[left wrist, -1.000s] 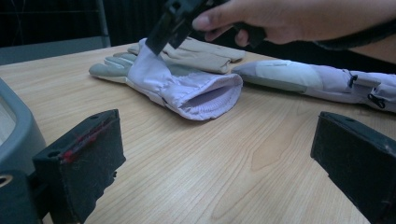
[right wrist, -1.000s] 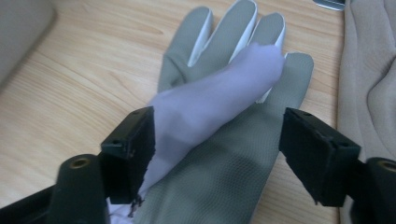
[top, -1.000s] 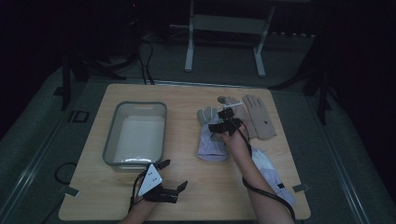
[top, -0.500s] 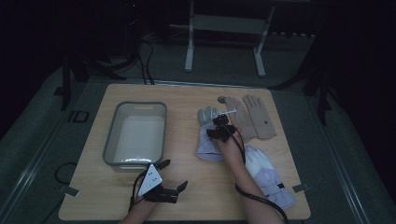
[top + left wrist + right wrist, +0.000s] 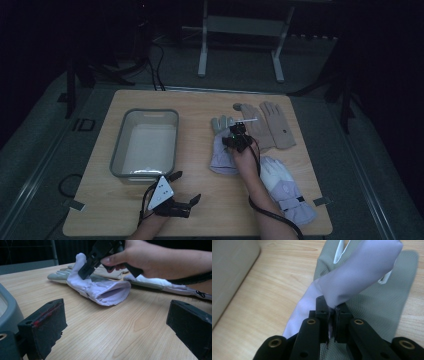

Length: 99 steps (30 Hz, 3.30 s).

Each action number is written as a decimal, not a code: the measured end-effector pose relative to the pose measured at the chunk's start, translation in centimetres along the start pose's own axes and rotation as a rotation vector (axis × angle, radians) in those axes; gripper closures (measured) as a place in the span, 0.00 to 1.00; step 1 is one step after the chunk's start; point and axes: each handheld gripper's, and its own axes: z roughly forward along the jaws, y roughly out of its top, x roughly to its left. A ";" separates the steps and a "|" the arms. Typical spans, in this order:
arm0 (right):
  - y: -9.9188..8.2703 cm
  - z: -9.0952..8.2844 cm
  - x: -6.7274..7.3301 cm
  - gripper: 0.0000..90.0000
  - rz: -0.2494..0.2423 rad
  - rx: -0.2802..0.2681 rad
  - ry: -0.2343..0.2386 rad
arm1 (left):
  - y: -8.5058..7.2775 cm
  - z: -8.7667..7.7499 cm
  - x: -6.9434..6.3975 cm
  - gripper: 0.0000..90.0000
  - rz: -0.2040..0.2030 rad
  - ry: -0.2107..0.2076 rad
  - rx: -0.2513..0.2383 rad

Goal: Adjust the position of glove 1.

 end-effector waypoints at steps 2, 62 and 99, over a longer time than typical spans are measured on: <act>0.1 -0.7 0.5 0.94 -0.023 -0.011 -0.012 | 0.0 0.0 0.0 0.03 0.000 0.000 0.000; -5.3 -12.2 -3.3 0.24 -0.136 -0.043 0.041 | 0.0 0.0 0.0 0.03 -0.008 0.005 0.003; -16.0 -16.3 -11.4 0.41 -0.255 0.115 -0.037 | 0.0 0.0 0.0 0.03 -0.006 0.002 0.006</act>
